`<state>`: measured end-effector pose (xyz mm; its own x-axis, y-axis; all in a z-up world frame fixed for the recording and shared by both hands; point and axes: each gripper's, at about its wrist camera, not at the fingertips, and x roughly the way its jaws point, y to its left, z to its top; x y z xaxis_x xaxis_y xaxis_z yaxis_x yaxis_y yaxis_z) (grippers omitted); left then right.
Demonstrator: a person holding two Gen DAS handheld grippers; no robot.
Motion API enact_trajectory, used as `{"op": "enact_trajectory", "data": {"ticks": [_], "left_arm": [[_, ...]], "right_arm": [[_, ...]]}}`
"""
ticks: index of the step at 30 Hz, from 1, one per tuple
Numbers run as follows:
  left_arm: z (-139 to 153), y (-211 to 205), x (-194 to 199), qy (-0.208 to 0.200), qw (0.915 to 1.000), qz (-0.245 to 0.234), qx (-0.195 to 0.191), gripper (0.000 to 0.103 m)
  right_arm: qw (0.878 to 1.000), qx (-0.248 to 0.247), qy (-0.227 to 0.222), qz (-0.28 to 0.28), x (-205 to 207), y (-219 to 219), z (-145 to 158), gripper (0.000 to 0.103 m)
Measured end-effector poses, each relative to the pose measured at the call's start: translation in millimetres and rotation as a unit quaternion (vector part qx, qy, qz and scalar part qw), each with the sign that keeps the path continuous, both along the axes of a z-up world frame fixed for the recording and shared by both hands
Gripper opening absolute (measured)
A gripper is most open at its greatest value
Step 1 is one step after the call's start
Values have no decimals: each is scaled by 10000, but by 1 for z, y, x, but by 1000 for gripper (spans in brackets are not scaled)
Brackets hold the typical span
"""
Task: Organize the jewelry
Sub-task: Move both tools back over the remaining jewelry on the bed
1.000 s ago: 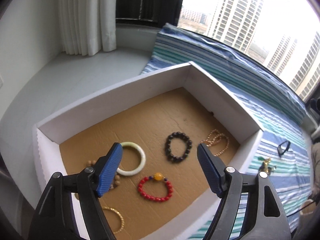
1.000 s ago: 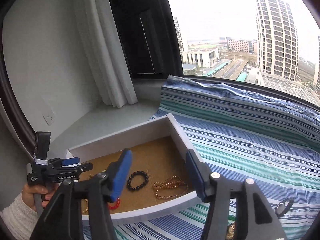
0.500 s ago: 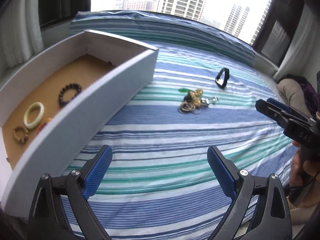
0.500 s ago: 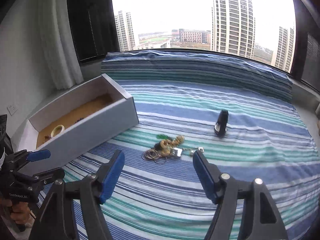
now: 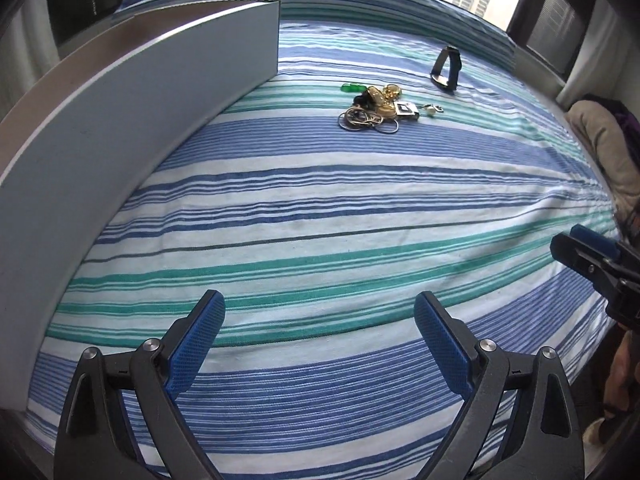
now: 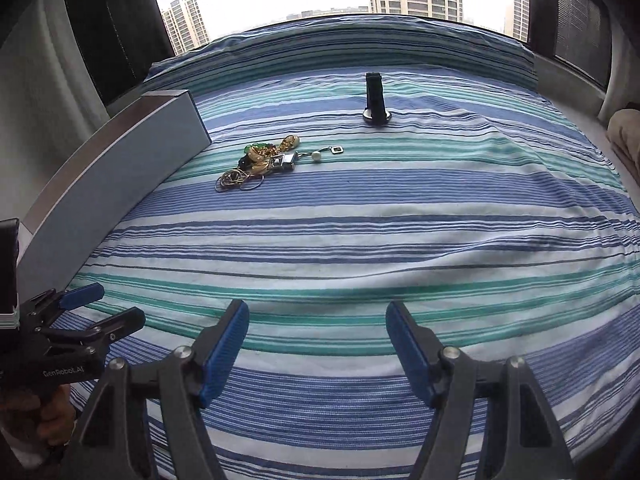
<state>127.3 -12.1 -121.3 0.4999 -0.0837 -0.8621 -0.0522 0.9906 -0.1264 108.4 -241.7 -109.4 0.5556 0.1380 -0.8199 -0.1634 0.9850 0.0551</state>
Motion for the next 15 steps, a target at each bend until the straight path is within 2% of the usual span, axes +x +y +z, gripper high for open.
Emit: {"op": "enact_trajectory", "data": {"ticks": [15], "left_arm": [[-5,3,0,110,9998,122,76,96]], "right_arm": [[9969,-765,-168,9,-6,18,13,73]]}}
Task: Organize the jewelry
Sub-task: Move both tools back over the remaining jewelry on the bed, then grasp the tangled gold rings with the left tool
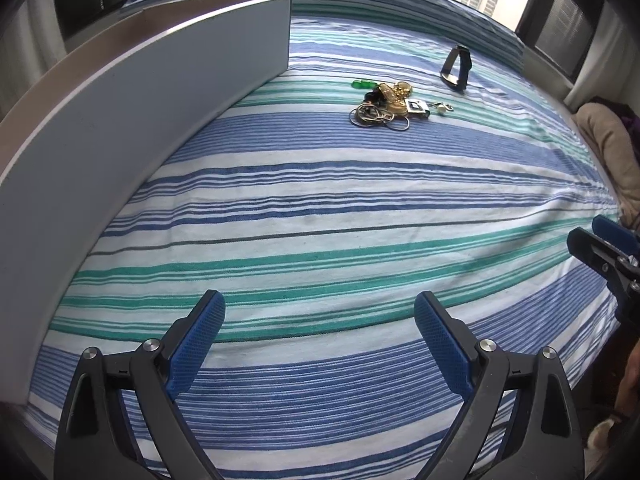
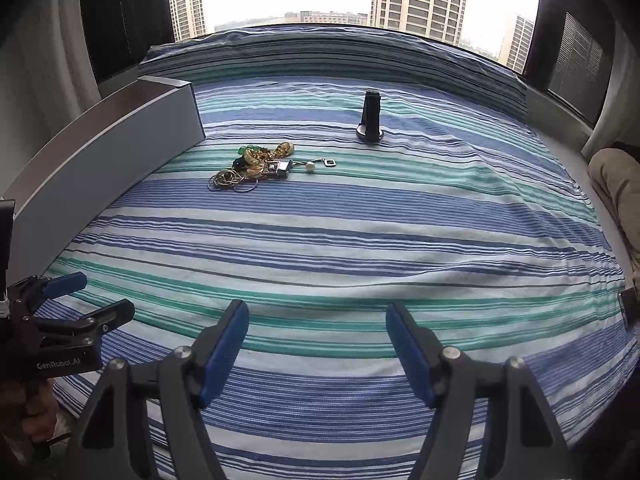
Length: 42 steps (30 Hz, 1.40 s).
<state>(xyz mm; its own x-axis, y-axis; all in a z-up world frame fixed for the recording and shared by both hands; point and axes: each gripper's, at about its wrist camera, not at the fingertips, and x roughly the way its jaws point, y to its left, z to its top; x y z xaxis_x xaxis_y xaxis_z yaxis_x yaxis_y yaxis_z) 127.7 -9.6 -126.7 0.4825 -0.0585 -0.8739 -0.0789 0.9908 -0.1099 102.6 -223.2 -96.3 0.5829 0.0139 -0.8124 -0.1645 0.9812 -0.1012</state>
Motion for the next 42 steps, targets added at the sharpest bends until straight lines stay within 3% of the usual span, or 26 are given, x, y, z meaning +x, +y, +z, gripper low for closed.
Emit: {"op": "enact_trajectory", "data": {"ticks": [10,17,24,34,42], "left_arm": [[3,9,3,85,10000,18,34,96],[12,20,13,-174,9997,106,112,98],[-10,12,29,-45,9999,8,111,98],[-22,4,38,-85,9988,36,486,103],[-22,5,43,60,9988,15,496,103]], "right_arm": [[9997,-249,54,61,-5,-8,15,73],[9955,-859,-369,-134,-20,-38,49,73],[9987,199,7,-459,-2,-60,9,73],[9983,318,87,-472,7,-62,-26,73],[9972,485,226,-521,18,-66,-40,73]]}}
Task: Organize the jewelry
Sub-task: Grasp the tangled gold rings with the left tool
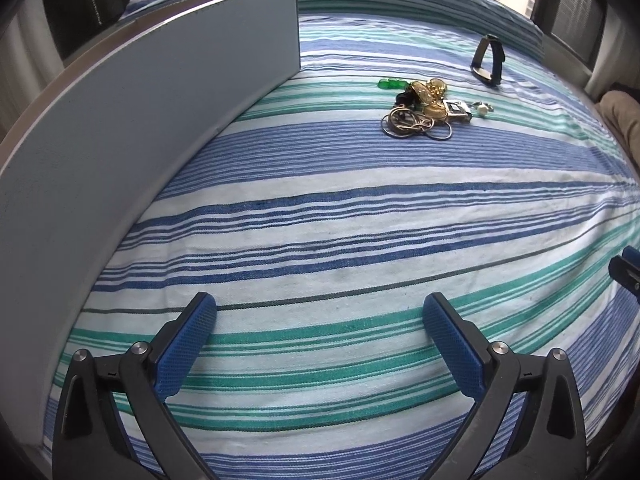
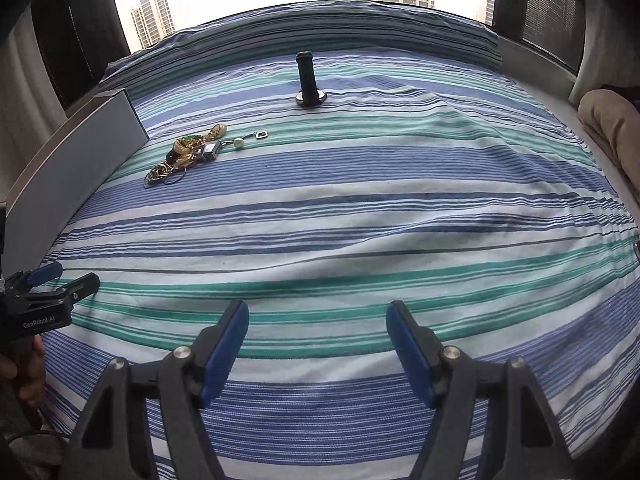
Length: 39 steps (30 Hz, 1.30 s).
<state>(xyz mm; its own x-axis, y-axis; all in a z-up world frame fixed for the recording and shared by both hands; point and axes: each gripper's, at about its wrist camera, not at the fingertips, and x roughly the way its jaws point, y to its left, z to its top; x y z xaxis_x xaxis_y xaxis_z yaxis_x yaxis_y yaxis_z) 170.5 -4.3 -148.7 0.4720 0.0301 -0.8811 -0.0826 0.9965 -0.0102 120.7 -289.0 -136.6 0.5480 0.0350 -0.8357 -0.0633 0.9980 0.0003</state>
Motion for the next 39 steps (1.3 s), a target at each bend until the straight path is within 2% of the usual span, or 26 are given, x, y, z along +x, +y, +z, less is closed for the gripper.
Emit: {"op": "enact_trajectory", "data": {"ticks": [2,3,7,9,11,13,17,18,20,21,23,25,30,36,38,39], "left_arm": [[3,1,11,207,9996,-96,-135,102],[7,2,17,177,9992,-193,-292,102],[35,0,51,-229,9953,-586,-733,102],[37,-9,73,-310,9932,-843,-740,101],[33,-17,93,-423,9931,-896,-624,98],[25,-23,109,-495,9923,-961,-604,83],[9,-29,127,-438,9915,-973,-741,76],[9,-31,126,-565,9911,-990,-695,70],[8,-35,127,-632,9899,-1136,-573,46],[9,-37,126,-656,9888,-1221,-551,27],[12,-35,123,-660,9877,-1256,-660,17],[16,-32,117,-658,9872,-1255,-734,1],[23,-21,89,-608,9866,-1256,-849,1],[22,-8,63,-368,9867,-1201,-1027,2],[23,-13,66,-370,9848,-1311,-1074,13],[26,-17,68,-409,9844,-1356,-1042,29]], "right_arm": [[10000,27,5,37,0,2,0,73],[10000,47,6,56,0,2,0,73],[9999,121,-12,95,-3,4,3,73],[9998,141,-21,108,-4,6,4,73],[9998,185,-10,112,-4,7,4,73],[9997,215,-7,104,-5,8,5,73],[9997,212,-26,111,-11,9,7,73],[9997,213,-28,109,-12,8,8,73],[9997,207,-4,99,-13,6,6,73],[9997,210,17,82,-14,5,5,73],[9997,234,54,27,-14,2,2,73],[9996,268,54,-19,-14,0,2,73],[9996,281,-7,-2,-14,1,5,73],[9995,297,18,47,-14,6,4,73],[9996,281,27,64,-14,8,4,73],[9996,281,39,74,-13,10,3,73]]}}
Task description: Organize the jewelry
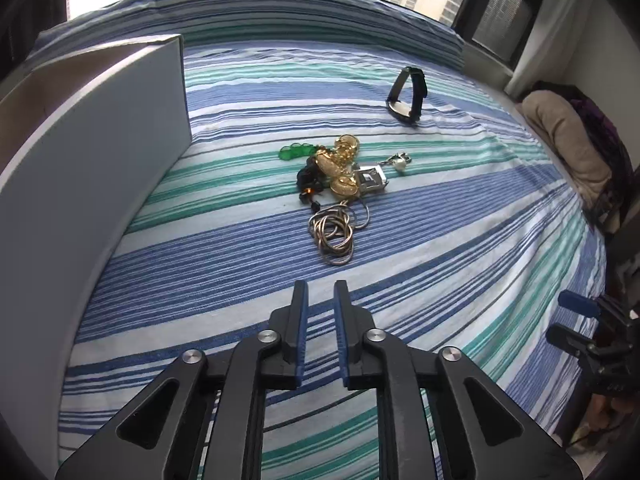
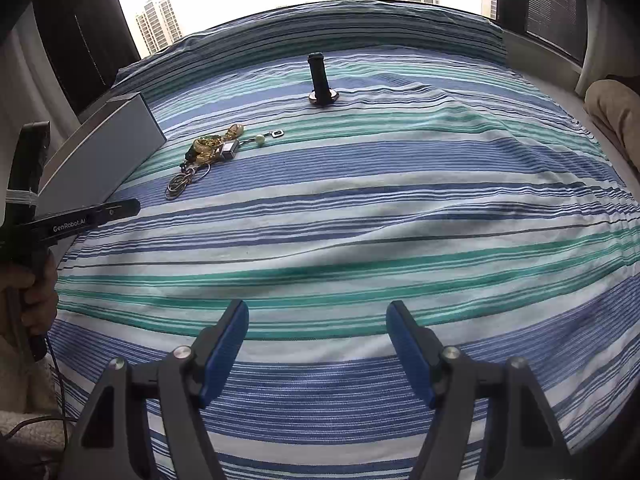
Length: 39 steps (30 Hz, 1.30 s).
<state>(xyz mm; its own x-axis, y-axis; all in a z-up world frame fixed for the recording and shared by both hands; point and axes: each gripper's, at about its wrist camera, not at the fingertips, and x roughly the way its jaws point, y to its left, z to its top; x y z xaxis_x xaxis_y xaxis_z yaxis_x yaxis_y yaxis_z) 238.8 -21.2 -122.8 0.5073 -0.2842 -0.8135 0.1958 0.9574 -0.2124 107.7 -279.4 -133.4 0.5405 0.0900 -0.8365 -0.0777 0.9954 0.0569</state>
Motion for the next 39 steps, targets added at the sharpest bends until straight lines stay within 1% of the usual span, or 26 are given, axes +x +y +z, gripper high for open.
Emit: {"op": "enact_trajectory", "data": {"ticks": [1,2,3,8,9,10,13,15,19,23,26,29,32,35,39], "left_arm": [[1,-6,4,-64,10000,-33,61,46],[1,-11,9,-143,9998,-75,125,49],[0,-15,13,-189,9996,-117,196,49],[-16,-29,39,-109,9991,-206,354,48],[-16,-31,40,-219,9987,-211,410,39],[-17,-34,40,-237,9983,-259,459,18],[-13,-31,33,-246,9987,-307,325,16],[-8,-28,21,-252,9985,-358,323,14],[3,-17,-13,-215,9986,-440,198,14],[7,-3,-53,-46,9986,-495,191,14],[6,14,-83,140,9988,-414,202,14],[5,35,-105,251,9990,-217,302,14],[4,49,-112,280,9993,28,227,17],[-1,51,-110,255,9994,147,200,19],[-3,42,-103,108,9996,109,219,30]], "right_arm": [[10000,7,16,12,0,1,0,73],[10000,17,26,27,0,3,0,73],[10000,23,16,46,-1,4,1,73],[9999,-16,-17,120,-6,8,4,73],[9999,-14,-16,108,-7,7,4,73],[10000,-9,-13,93,-7,6,4,73],[10000,22,-9,28,-7,1,4,73],[10000,38,-2,-12,-5,-2,4,73],[10000,83,-11,-40,-4,-4,4,73],[10000,97,2,-8,-3,-3,3,73],[10000,84,7,32,-3,1,3,73],[10000,56,5,82,-3,5,4,73],[9999,27,29,151,-2,10,4,73],[9997,44,103,225,0,18,1,73],[9990,93,91,424,4,27,9,73]]}}
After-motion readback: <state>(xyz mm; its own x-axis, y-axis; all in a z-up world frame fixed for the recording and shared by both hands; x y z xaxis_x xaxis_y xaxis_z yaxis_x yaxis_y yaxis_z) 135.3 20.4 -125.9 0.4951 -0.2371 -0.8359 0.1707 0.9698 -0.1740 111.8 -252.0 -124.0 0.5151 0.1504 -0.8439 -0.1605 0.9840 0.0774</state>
